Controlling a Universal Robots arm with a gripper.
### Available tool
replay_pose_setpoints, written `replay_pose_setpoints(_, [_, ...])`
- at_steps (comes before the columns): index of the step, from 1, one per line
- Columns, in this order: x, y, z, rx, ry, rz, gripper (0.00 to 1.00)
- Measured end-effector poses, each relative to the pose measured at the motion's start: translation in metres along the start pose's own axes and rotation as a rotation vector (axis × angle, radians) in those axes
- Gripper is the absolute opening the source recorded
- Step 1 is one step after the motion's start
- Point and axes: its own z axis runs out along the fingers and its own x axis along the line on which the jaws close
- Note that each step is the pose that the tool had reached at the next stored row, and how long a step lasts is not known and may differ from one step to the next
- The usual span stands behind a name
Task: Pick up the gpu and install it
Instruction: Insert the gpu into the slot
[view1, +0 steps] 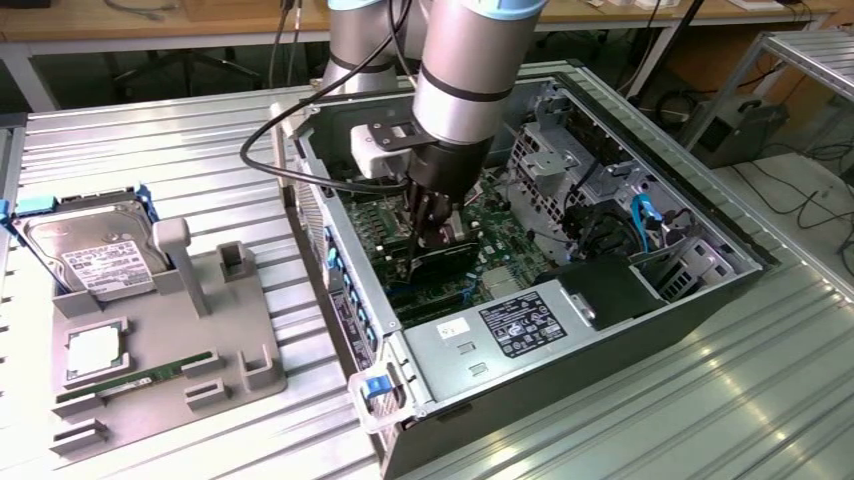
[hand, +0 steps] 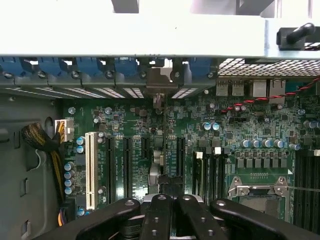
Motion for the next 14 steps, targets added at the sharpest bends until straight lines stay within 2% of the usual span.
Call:
replay_pose_setpoints(6, [0.0, -0.0001, 0.0025, -0.0003, 0.0006, 0.0, 0.11])
replay_pose_setpoints(9, [0.0, -0.0002, 0.0012, 0.0005, -0.0012, 0.0, 0.11])
replay_pose_setpoints(11, [-0.001, 0.0004, -0.0152, 0.0001, -0.0003, 0.0, 0.11])
replay_pose_setpoints(14, [-0.001, 0.0009, -0.0281, 0.0001, -0.0003, 0.0, 0.11])
